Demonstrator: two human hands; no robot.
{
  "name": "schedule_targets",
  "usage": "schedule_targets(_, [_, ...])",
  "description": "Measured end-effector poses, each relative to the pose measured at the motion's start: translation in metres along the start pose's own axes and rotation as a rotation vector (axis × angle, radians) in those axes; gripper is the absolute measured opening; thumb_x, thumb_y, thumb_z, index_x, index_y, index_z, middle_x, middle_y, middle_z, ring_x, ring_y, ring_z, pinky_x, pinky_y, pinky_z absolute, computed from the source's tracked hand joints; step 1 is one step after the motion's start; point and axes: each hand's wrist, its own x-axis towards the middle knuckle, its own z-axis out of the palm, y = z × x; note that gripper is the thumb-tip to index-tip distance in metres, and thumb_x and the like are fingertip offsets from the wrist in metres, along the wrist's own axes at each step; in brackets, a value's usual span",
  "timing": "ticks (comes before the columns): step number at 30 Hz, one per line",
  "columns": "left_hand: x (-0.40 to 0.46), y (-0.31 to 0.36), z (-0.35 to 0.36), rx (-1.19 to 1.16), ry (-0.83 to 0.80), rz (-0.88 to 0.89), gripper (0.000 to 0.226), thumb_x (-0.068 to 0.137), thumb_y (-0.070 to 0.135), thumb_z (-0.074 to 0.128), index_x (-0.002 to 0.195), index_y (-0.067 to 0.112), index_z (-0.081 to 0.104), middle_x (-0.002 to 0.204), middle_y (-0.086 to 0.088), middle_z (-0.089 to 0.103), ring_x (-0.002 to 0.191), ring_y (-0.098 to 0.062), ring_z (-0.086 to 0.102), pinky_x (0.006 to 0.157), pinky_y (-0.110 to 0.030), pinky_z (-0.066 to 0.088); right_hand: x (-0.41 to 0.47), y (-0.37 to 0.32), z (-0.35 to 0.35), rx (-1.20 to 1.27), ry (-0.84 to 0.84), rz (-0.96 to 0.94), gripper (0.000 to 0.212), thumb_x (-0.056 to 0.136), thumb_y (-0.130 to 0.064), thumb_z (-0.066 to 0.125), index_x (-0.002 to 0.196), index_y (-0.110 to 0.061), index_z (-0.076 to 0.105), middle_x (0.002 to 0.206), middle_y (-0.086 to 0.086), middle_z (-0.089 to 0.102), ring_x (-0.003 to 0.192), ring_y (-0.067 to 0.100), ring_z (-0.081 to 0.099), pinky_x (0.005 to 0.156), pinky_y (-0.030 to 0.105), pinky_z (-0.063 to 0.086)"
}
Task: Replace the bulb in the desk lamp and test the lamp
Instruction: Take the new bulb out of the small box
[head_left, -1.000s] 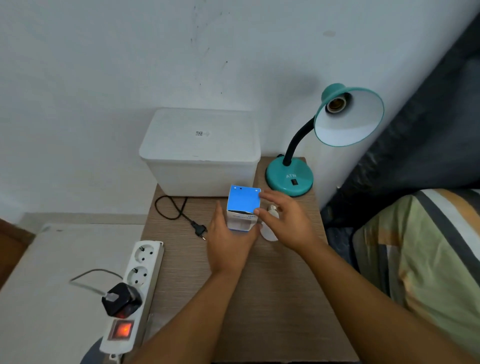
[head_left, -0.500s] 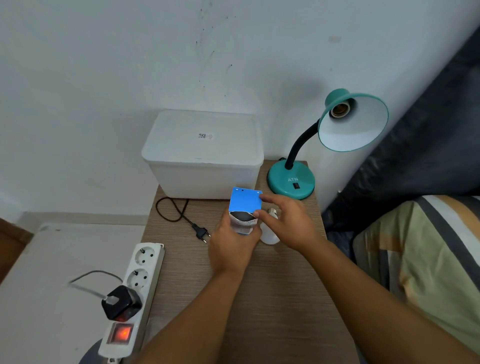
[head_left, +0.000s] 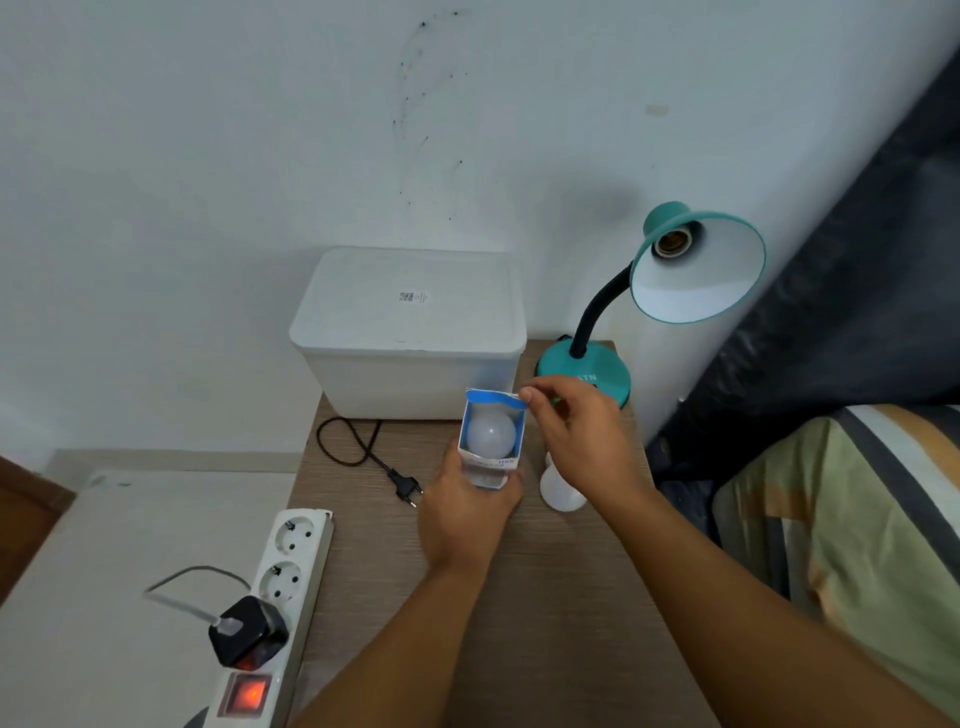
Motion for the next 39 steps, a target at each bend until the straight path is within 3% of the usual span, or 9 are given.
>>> schedule_targets(7, [0.002, 0.0, -0.001, 0.014, -0.041, -0.004, 0.055, 0.07, 0.052, 0.081, 0.114, 0.032, 0.055, 0.099, 0.018, 0.062, 0.083, 0.006, 0.055, 0.066, -0.01, 0.042, 0.014, -0.002, 0.01, 0.217, 0.082, 0.168, 0.022, 0.092, -0.034, 0.062, 0.105, -0.019, 0.072, 0.087, -0.011, 0.07, 0.084, 0.004, 0.066, 0.077, 0.025, 0.057])
schedule_targets(10, [0.003, -0.002, -0.001, -0.008, -0.029, -0.008, 0.052, 0.068, 0.052, 0.081, 0.11, 0.032, 0.058, 0.093, 0.016, 0.066, 0.081, 0.002, 0.061, 0.063, -0.016, 0.049, 0.012, -0.003, 0.012, 0.334, 0.076, 0.179, 0.028, 0.091, -0.028, 0.065, 0.117, -0.017, 0.067, 0.095, -0.012, 0.069, 0.092, 0.002, 0.065, 0.08, 0.013, 0.053])
schedule_targets(13, [0.004, -0.006, 0.001, -0.024, -0.022, 0.005, 0.057, 0.067, 0.054, 0.08, 0.115, 0.031, 0.058, 0.095, 0.014, 0.067, 0.085, -0.001, 0.064, 0.069, -0.026, 0.057, 0.008, -0.001, 0.016, 0.376, 0.05, 0.175, 0.042, 0.09, -0.023, 0.068, 0.13, -0.027, 0.056, 0.098, -0.012, 0.067, 0.095, 0.001, 0.064, 0.083, 0.017, 0.053])
schedule_targets(16, [0.004, -0.008, 0.002, -0.033, -0.016, 0.02, 0.059, 0.068, 0.052, 0.082, 0.117, 0.028, 0.059, 0.098, 0.013, 0.068, 0.087, -0.002, 0.064, 0.07, -0.024, 0.057, 0.005, -0.001, 0.019, 0.416, 0.073, 0.145, 0.041, 0.088, -0.009, 0.066, 0.123, -0.03, 0.055, 0.1, -0.01, 0.065, 0.096, 0.002, 0.062, 0.084, 0.018, 0.052])
schedule_targets(21, [0.005, -0.012, 0.003, -0.073, -0.039, 0.032, 0.063, 0.067, 0.053, 0.082, 0.12, 0.03, 0.056, 0.103, 0.014, 0.067, 0.093, -0.003, 0.065, 0.074, -0.024, 0.058, 0.003, 0.007, 0.019, 0.163, 0.018, -0.037, 0.032, 0.086, -0.002, 0.063, 0.104, -0.028, 0.064, 0.108, -0.011, 0.06, 0.102, -0.009, 0.053, 0.084, 0.005, 0.041])
schedule_targets(24, [0.005, -0.013, 0.003, -0.083, -0.019, 0.047, 0.085, 0.066, 0.057, 0.08, 0.139, 0.03, 0.046, 0.114, 0.015, 0.066, 0.1, -0.001, 0.063, 0.081, -0.03, 0.059, 0.003, 0.012, 0.019, 0.05, -0.054, -0.091, 0.026, 0.086, -0.008, 0.067, 0.105, -0.025, 0.071, 0.117, -0.012, 0.052, 0.107, -0.008, 0.047, 0.087, 0.0, 0.035])
schedule_targets(28, [0.004, -0.006, -0.002, -0.106, -0.04, 0.06, 0.108, 0.066, 0.067, 0.074, 0.153, 0.041, 0.015, 0.128, 0.016, 0.059, 0.112, -0.002, 0.059, 0.087, -0.028, 0.055, 0.004, 0.016, 0.02, -0.049, -0.138, -0.151, 0.033, 0.084, -0.013, 0.07, 0.116, -0.021, 0.07, 0.128, -0.003, 0.047, 0.12, 0.004, 0.042, 0.099, 0.016, 0.037])
schedule_targets(33, [0.006, -0.009, -0.001, -0.078, -0.026, 0.089, 0.095, 0.068, 0.07, 0.071, 0.149, 0.042, 0.029, 0.119, 0.013, 0.066, 0.104, -0.003, 0.064, 0.08, -0.032, 0.059, 0.007, 0.014, 0.021, -0.17, -0.175, -0.185, 0.037, 0.082, -0.023, 0.074, 0.119, -0.019, 0.069, 0.129, 0.002, 0.048, 0.123, 0.014, 0.043, 0.105, 0.029, 0.039])
schedule_targets(39, [0.007, -0.01, -0.001, -0.09, -0.042, 0.081, 0.093, 0.067, 0.071, 0.071, 0.147, 0.042, 0.033, 0.121, 0.013, 0.065, 0.106, -0.003, 0.063, 0.082, -0.031, 0.058, 0.012, 0.012, 0.017, -0.391, -0.237, -0.185, 0.053, 0.083, -0.048, 0.068, 0.131, -0.026, 0.061, 0.135, -0.003, 0.042, 0.126, 0.015, 0.034, 0.103, 0.03, 0.035])
